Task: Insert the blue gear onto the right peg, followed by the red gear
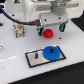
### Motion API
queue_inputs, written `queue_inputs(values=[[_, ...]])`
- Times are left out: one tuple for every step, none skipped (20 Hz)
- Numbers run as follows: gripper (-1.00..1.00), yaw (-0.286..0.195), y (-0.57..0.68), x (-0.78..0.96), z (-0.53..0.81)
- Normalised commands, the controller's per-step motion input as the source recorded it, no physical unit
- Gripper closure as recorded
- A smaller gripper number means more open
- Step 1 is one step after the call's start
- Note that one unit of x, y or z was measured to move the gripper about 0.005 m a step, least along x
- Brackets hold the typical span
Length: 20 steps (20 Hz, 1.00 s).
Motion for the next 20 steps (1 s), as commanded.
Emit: queue_inputs(values=[[-1.00,0.000,0.07,-0.41,-0.34],[-1.00,0.000,0.07,-0.41,-0.33],[-1.00,0.000,0.09,-0.37,-0.29],[-1.00,0.000,0.09,-0.31,-0.27],[-1.00,0.000,0.09,-0.26,-0.26],[-1.00,0.000,0.10,-0.25,-0.25],[1.00,0.000,0.09,-0.24,-0.19],[1.00,0.000,0.08,-0.23,-0.15],[1.00,0.000,0.07,-0.23,-0.14],[1.00,0.000,0.05,-0.22,-0.14],[1.00,0.000,0.02,-0.23,-0.13],[1.00,0.000,0.01,-0.22,-0.10],[1.00,0.000,0.02,-0.23,-0.14],[1.00,0.000,0.00,0.05,0.00],[1.00,0.000,0.00,0.04,0.00],[1.00,0.000,0.01,-0.18,-0.12],[1.00,0.000,0.01,-0.17,-0.13],[1.00,0.000,0.00,-0.14,-0.10],[1.00,0.000,0.00,-0.09,-0.05],[1.00,0.000,0.00,-0.07,-0.05]])
